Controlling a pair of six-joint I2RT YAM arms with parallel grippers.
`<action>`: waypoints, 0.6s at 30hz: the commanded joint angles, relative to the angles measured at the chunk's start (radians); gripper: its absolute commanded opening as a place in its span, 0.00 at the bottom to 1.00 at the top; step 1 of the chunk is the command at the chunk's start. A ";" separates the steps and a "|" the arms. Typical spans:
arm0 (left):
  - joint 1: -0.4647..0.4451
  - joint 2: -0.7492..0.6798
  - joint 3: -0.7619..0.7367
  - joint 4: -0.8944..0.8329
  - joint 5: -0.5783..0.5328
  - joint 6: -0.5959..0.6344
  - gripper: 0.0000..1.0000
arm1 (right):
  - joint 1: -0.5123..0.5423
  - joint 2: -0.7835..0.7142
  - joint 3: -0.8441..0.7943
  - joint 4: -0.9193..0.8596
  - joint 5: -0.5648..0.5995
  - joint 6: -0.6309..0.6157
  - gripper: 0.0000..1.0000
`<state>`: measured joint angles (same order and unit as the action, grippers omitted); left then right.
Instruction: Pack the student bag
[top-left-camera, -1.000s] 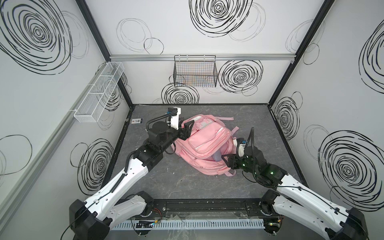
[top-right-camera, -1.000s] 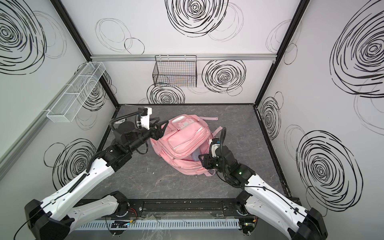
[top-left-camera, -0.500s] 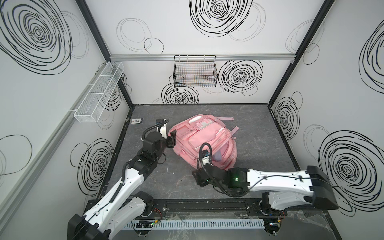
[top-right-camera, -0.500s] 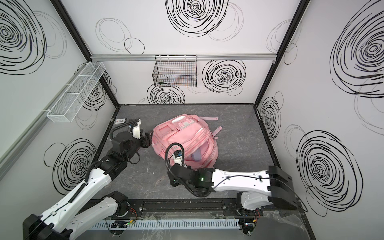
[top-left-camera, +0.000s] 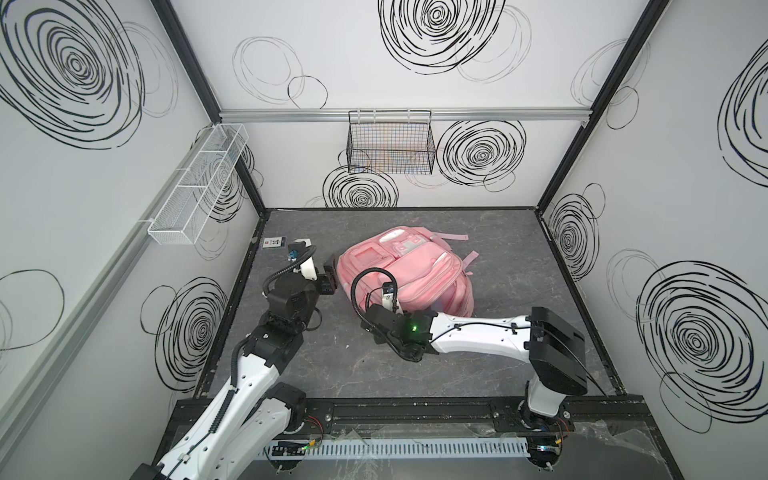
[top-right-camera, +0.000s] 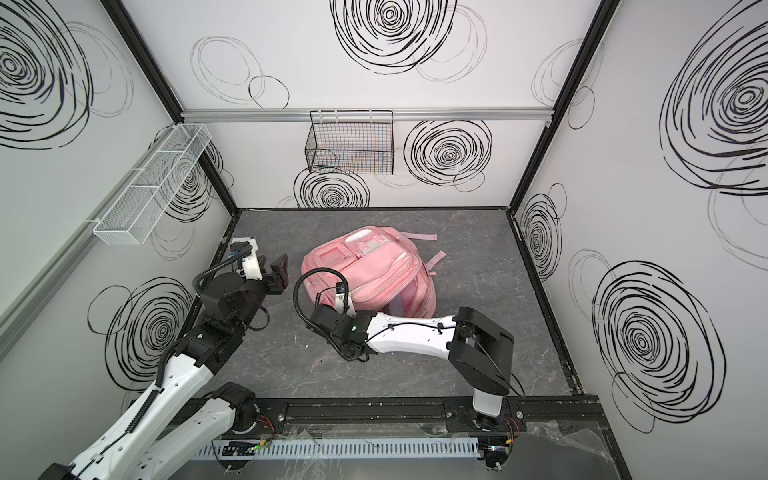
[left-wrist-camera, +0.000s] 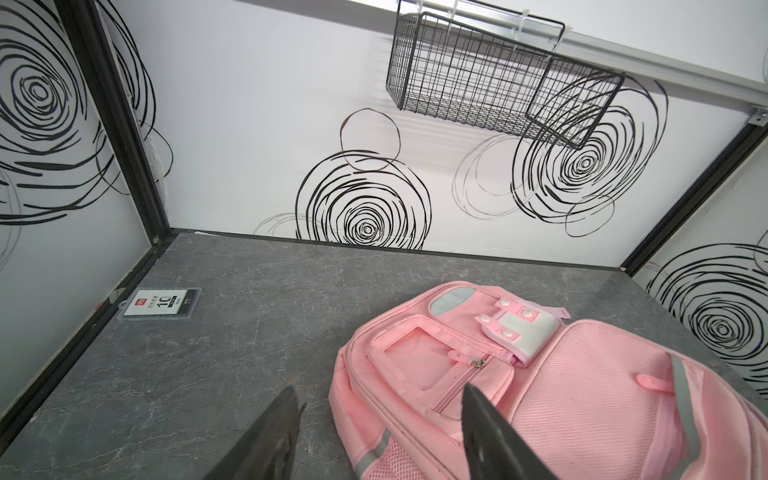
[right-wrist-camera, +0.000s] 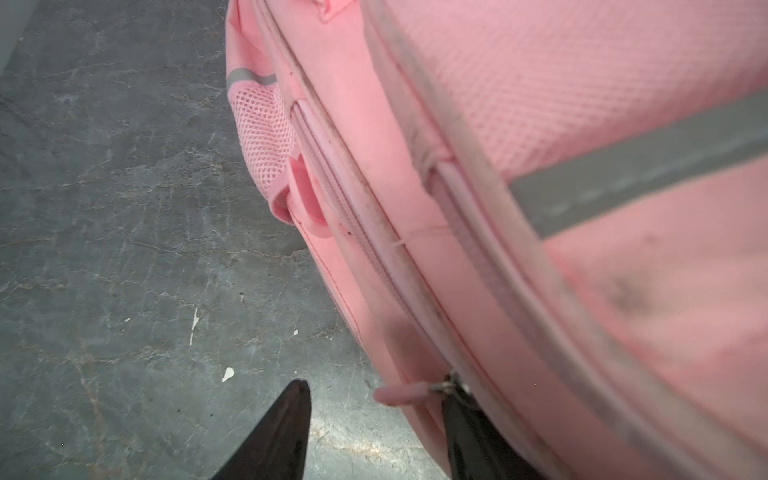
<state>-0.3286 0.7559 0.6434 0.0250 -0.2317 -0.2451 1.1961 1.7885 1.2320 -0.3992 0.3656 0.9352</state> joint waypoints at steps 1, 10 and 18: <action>-0.014 -0.015 -0.005 0.054 -0.017 0.029 0.65 | -0.027 0.040 0.020 -0.060 0.049 0.022 0.55; -0.062 -0.032 -0.006 0.038 -0.067 0.082 0.65 | -0.063 0.010 -0.025 -0.009 0.022 -0.006 0.17; -0.103 -0.018 -0.011 0.056 0.013 0.207 0.71 | -0.064 -0.164 -0.094 0.028 -0.106 -0.074 0.00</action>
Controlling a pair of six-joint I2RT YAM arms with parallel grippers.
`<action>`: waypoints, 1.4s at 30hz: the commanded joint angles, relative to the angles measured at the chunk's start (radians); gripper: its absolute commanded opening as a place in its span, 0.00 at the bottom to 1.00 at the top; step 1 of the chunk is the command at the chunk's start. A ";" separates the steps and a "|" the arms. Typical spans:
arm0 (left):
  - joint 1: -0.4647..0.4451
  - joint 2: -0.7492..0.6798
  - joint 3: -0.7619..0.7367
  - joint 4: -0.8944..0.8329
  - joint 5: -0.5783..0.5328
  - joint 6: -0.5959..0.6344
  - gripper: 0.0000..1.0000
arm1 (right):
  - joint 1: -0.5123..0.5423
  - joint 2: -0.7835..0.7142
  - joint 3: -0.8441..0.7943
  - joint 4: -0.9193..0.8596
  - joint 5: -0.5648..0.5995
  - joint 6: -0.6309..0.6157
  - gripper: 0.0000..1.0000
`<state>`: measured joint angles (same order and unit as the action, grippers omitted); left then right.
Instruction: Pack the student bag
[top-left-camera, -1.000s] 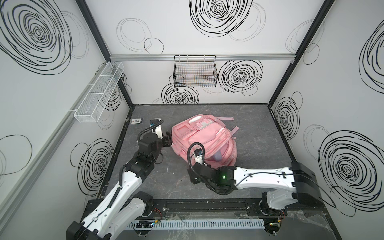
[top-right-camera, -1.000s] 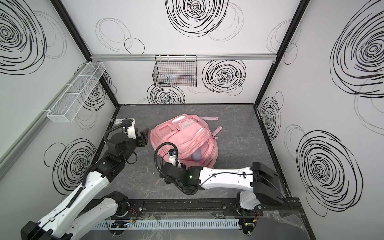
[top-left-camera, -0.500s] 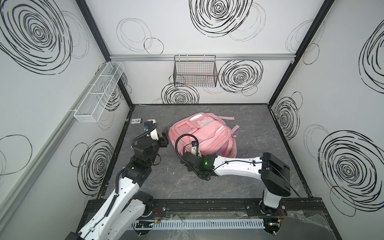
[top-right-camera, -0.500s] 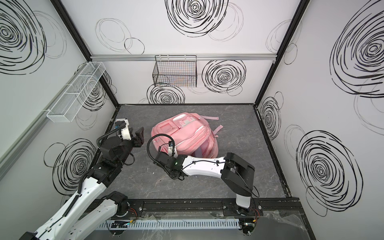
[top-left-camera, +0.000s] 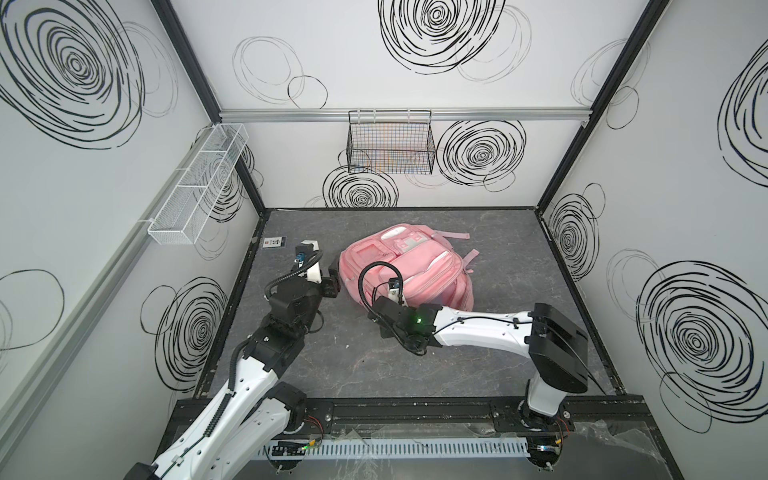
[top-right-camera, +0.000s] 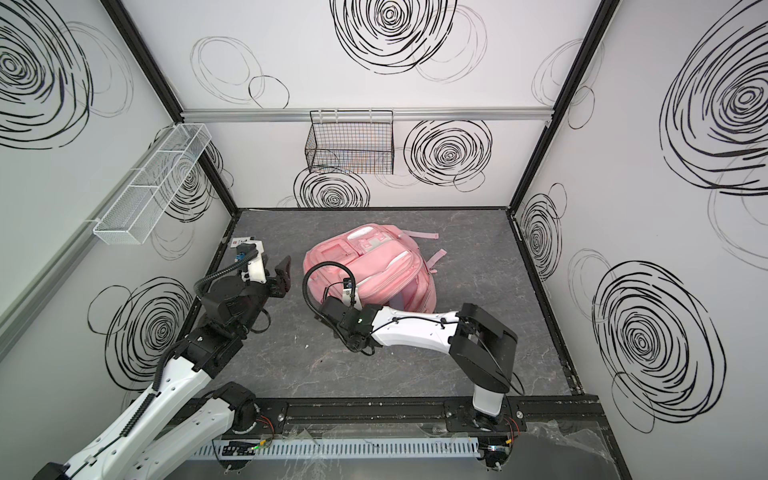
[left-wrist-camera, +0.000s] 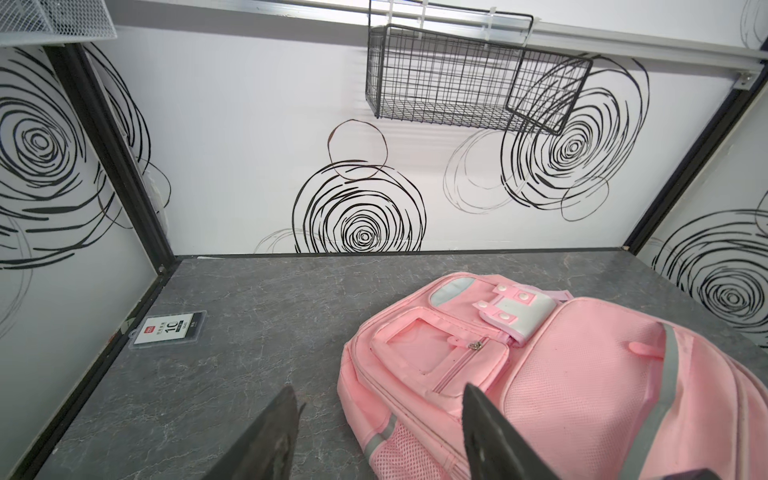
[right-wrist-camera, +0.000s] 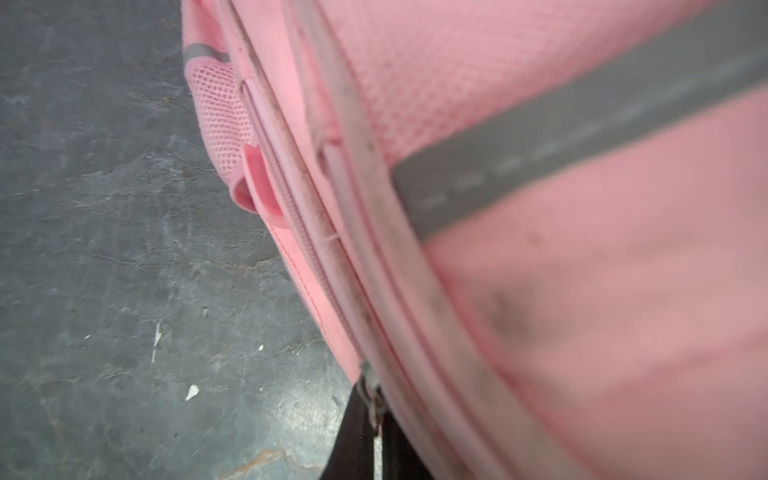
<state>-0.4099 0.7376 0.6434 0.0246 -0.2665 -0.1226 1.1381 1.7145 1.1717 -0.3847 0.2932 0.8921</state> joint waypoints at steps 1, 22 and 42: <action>-0.034 -0.002 -0.017 0.070 0.075 0.128 0.72 | -0.006 -0.125 -0.060 0.036 -0.063 -0.045 0.00; -0.253 0.467 0.051 0.105 0.671 0.975 0.83 | -0.314 -0.445 -0.324 0.223 -0.789 -0.425 0.00; -0.238 0.664 0.030 0.285 0.612 1.122 0.25 | -0.367 -0.464 -0.355 0.240 -0.909 -0.460 0.00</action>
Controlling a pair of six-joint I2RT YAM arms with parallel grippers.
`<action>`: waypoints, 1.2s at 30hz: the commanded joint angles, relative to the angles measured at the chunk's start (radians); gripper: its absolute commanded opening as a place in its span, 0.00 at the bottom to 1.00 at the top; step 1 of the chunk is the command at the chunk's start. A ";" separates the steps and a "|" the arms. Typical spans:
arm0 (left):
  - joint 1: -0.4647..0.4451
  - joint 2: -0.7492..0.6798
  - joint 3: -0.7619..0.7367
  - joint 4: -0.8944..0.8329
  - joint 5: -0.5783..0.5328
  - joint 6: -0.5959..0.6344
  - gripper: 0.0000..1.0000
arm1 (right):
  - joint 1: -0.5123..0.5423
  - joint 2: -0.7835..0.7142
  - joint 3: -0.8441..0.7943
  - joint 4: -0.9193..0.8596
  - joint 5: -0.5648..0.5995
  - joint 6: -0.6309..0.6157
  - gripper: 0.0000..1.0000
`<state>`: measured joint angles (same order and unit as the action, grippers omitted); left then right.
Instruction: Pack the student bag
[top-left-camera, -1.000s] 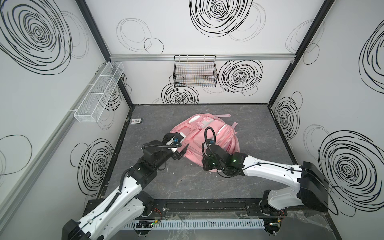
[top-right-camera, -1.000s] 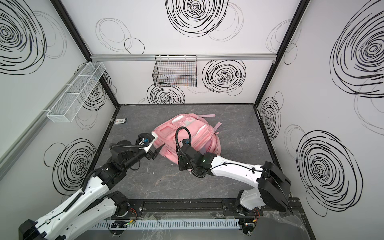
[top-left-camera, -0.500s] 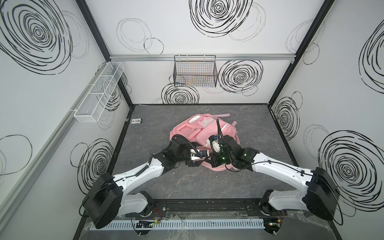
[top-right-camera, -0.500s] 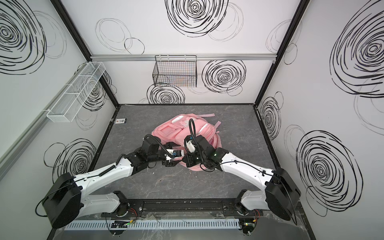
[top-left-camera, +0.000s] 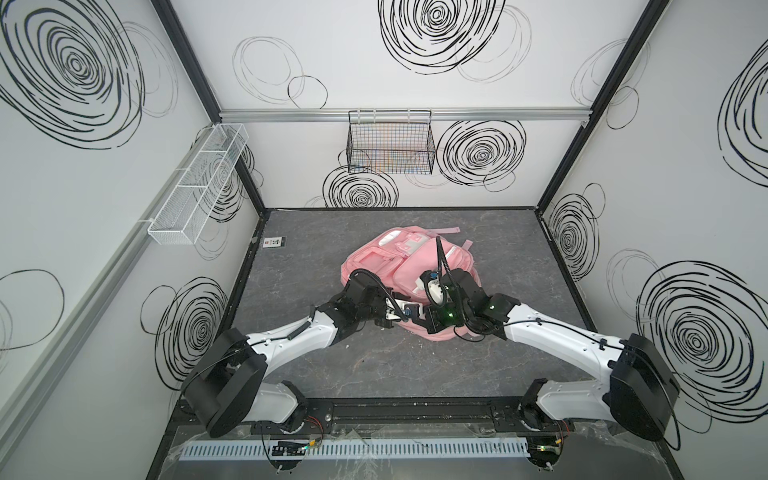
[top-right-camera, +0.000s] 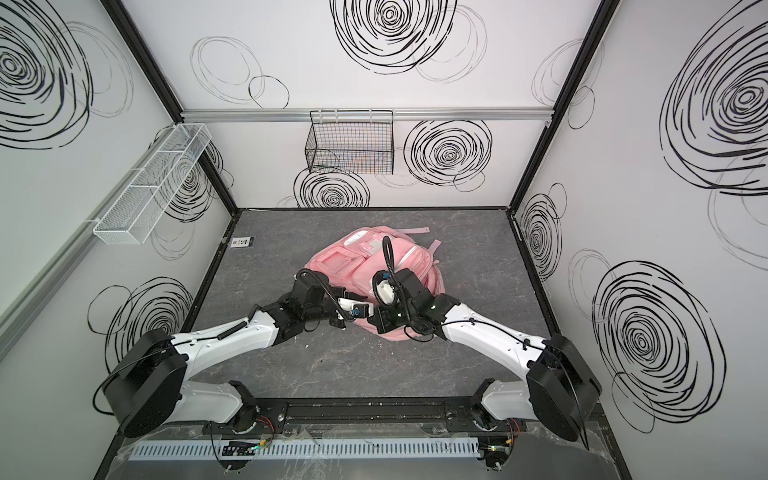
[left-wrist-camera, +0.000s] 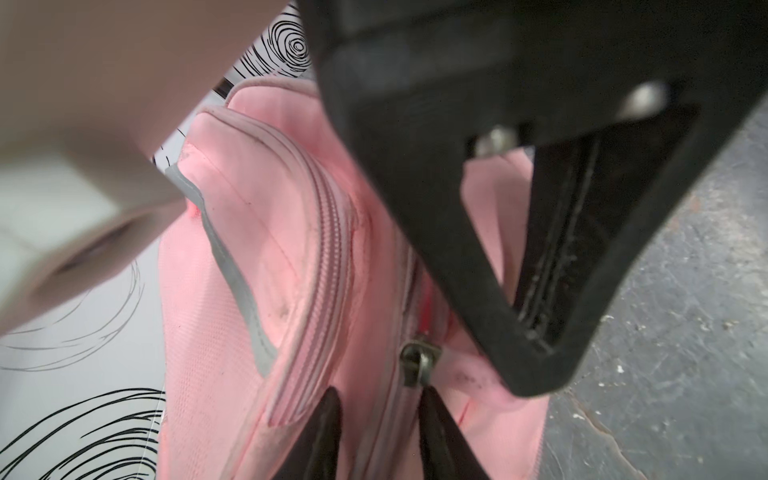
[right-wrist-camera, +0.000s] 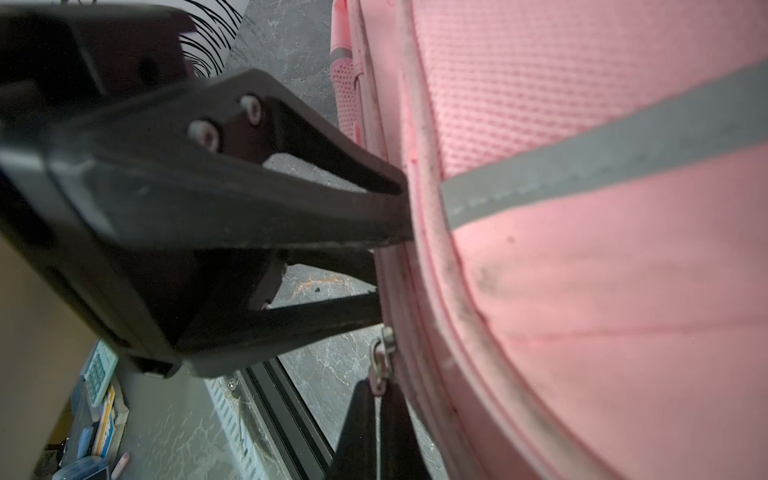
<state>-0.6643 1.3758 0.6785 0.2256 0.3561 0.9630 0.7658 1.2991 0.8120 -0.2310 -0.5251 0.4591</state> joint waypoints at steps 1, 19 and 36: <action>0.016 0.030 -0.001 0.079 -0.005 0.039 0.10 | 0.002 -0.053 0.001 0.087 -0.082 -0.027 0.00; 0.011 -0.036 -0.018 0.159 0.151 -0.195 0.00 | -0.011 -0.044 -0.202 0.602 0.242 0.207 0.27; 0.028 0.018 0.157 -0.166 0.250 -0.209 0.00 | 0.134 -0.076 -0.305 0.506 0.756 0.021 0.45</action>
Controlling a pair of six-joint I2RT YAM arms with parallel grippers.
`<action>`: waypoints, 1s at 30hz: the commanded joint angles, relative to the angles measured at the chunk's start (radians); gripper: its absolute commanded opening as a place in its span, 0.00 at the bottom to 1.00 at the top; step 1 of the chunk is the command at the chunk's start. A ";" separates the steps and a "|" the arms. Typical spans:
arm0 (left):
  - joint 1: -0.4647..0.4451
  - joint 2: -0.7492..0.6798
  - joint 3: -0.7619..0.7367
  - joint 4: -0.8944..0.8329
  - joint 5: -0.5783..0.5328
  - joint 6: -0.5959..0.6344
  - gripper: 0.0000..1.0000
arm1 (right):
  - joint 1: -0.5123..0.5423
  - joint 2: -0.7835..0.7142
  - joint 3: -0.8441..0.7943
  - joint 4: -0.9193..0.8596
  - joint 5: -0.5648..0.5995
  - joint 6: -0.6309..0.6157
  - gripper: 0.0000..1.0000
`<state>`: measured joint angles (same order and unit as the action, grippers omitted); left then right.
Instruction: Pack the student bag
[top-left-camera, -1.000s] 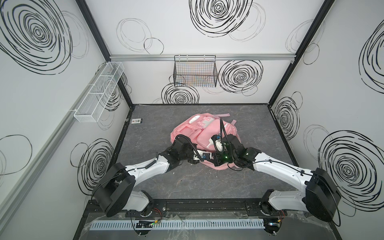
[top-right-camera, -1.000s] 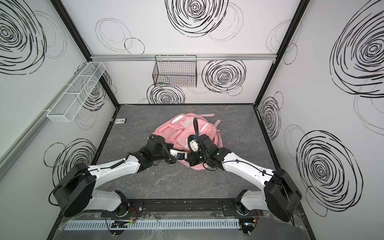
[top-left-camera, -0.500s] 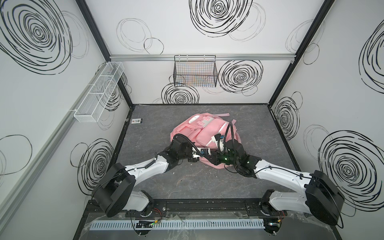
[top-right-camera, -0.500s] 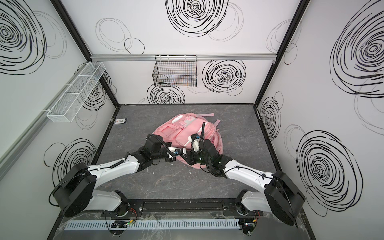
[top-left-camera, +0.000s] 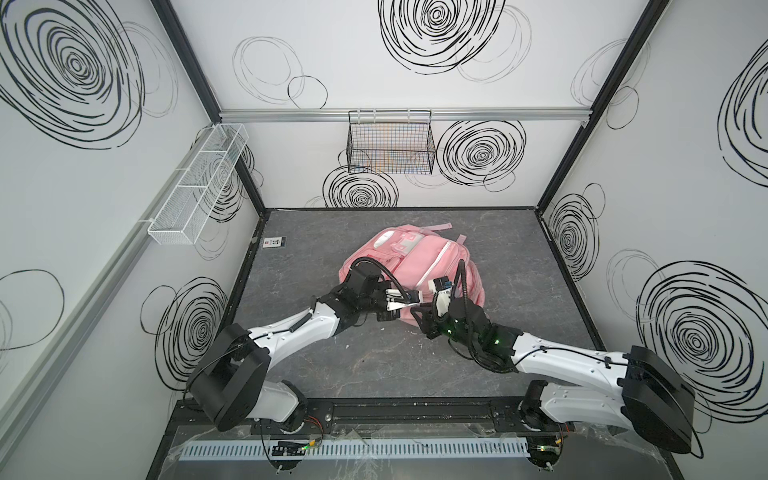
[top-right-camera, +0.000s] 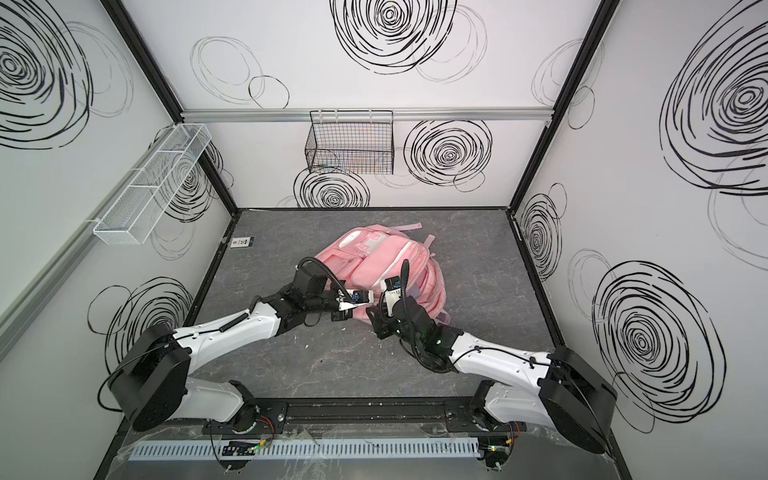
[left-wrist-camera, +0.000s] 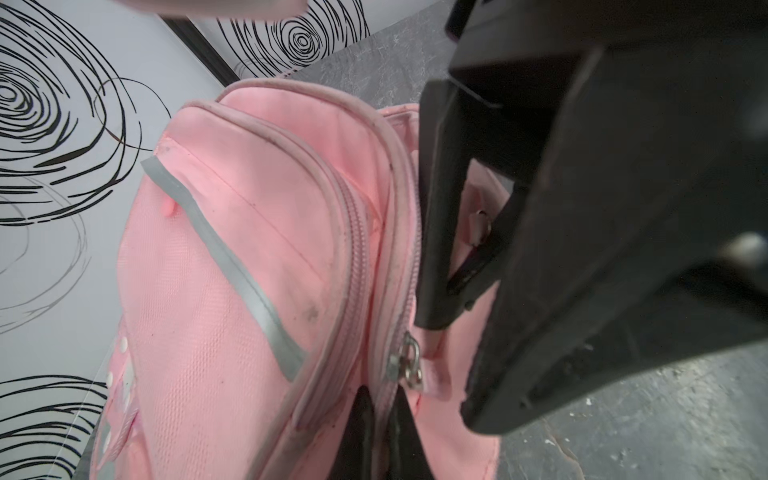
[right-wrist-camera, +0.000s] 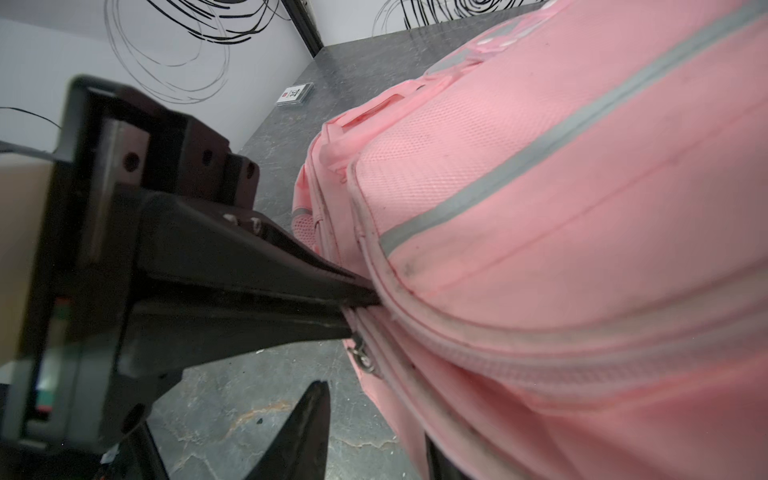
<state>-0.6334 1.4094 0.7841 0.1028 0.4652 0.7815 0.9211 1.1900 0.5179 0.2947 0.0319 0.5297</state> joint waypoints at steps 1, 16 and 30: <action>-0.003 -0.012 0.057 -0.051 0.150 -0.036 0.00 | -0.022 0.045 -0.006 -0.008 0.187 -0.060 0.46; -0.018 -0.005 0.110 -0.122 0.261 -0.094 0.00 | 0.010 0.115 0.008 0.155 0.297 -0.121 0.40; -0.027 0.000 0.104 -0.106 0.186 -0.088 0.00 | -0.014 -0.020 -0.085 0.196 0.065 -0.186 0.02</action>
<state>-0.6331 1.4311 0.8715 -0.0219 0.5312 0.7086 0.9360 1.2201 0.4511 0.4370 0.0834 0.3412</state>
